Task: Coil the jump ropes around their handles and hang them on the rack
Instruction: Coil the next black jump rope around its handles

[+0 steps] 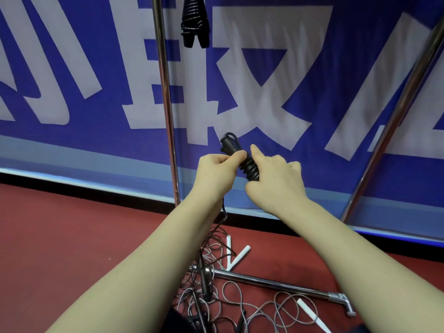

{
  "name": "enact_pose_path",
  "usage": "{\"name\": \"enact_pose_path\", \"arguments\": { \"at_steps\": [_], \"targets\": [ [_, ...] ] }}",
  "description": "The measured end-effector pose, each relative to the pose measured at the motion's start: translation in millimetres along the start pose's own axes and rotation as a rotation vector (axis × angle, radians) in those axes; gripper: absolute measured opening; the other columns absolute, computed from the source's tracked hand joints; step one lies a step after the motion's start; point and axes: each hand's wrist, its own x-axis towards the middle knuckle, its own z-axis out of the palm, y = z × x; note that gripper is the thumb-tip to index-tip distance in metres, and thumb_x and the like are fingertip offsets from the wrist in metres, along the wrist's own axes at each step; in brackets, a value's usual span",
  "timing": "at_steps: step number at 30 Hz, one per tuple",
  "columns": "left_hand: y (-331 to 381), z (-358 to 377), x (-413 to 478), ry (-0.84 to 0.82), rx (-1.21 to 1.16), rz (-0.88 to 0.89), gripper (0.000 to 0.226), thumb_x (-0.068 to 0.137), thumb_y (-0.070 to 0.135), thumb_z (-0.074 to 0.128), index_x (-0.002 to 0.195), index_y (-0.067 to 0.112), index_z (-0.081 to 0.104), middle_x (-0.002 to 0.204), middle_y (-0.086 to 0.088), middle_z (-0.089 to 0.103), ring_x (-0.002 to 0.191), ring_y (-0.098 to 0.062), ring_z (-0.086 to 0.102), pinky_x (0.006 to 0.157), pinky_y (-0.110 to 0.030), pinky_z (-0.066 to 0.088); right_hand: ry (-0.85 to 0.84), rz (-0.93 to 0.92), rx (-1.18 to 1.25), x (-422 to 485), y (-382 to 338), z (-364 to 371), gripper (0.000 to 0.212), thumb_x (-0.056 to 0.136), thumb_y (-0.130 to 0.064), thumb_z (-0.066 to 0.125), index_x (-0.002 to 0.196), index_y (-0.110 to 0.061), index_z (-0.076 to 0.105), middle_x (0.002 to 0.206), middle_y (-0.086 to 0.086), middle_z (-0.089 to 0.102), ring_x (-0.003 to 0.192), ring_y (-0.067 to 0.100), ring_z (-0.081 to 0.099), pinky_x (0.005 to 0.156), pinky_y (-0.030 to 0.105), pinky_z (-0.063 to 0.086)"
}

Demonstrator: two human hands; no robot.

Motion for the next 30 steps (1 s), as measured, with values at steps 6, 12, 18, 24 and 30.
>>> {"name": "enact_pose_path", "arguments": {
  "at_steps": [6,12,18,24,30],
  "targets": [
    [0.8,-2.9,6.8,0.080,-0.214,-0.108,0.030,0.082,0.028,0.076,0.071,0.005,0.061,0.049,0.000,0.039,0.040,-0.012,0.028,0.043,-0.021,0.026,0.121,-0.047,0.212,-0.1,-6.8,5.1,0.043,0.083,-0.009,0.052,0.125,-0.017,0.046,0.111,0.005,0.056,0.087,0.030,0.046,0.071,0.037,0.036],
    [-2.7,-18.2,11.0,-0.094,-0.113,-0.067,0.042,0.080,0.046,0.077,0.063,0.011,0.059,0.059,-0.006,0.050,0.047,-0.012,0.039,0.054,-0.023,0.035,-0.032,0.281,1.086,8.3,-0.5,-1.3,0.028,0.069,0.009,0.055,0.088,-0.007,0.068,0.069,0.013,0.062,0.058,0.028,0.055,0.044,0.025,0.037],
    [1.9,-25.4,12.0,-0.230,-0.021,-0.037,0.043,0.085,0.048,0.069,0.073,0.009,0.056,0.052,0.001,0.045,0.048,-0.013,0.035,0.053,-0.024,0.031,-0.290,0.335,1.415,4.2,6.8,-13.5,0.038,0.076,-0.013,0.038,0.093,0.006,0.065,0.080,0.023,0.066,0.057,0.029,0.053,0.049,0.028,0.039],
    [4.2,-20.1,9.5,-0.163,-0.074,-0.061,0.036,0.086,0.042,0.068,0.067,0.012,0.063,0.048,0.004,0.051,0.051,-0.014,0.037,0.056,-0.027,0.033,-0.442,0.311,1.694,-0.8,2.5,-17.6,0.053,0.072,-0.024,0.038,0.107,0.008,0.061,0.093,0.025,0.064,0.065,0.033,0.057,0.055,0.034,0.044],
    [4.5,-24.7,16.1,0.000,-0.228,-0.156,0.042,0.067,0.050,0.076,0.078,0.010,0.068,0.064,-0.007,0.056,0.066,-0.024,0.046,0.073,-0.038,0.039,-0.616,0.196,1.910,-4.6,2.3,-21.0,0.046,0.083,-0.021,0.046,0.117,0.007,0.059,0.123,0.027,0.062,0.111,0.049,0.057,0.084,0.048,0.056]
  ]
}}
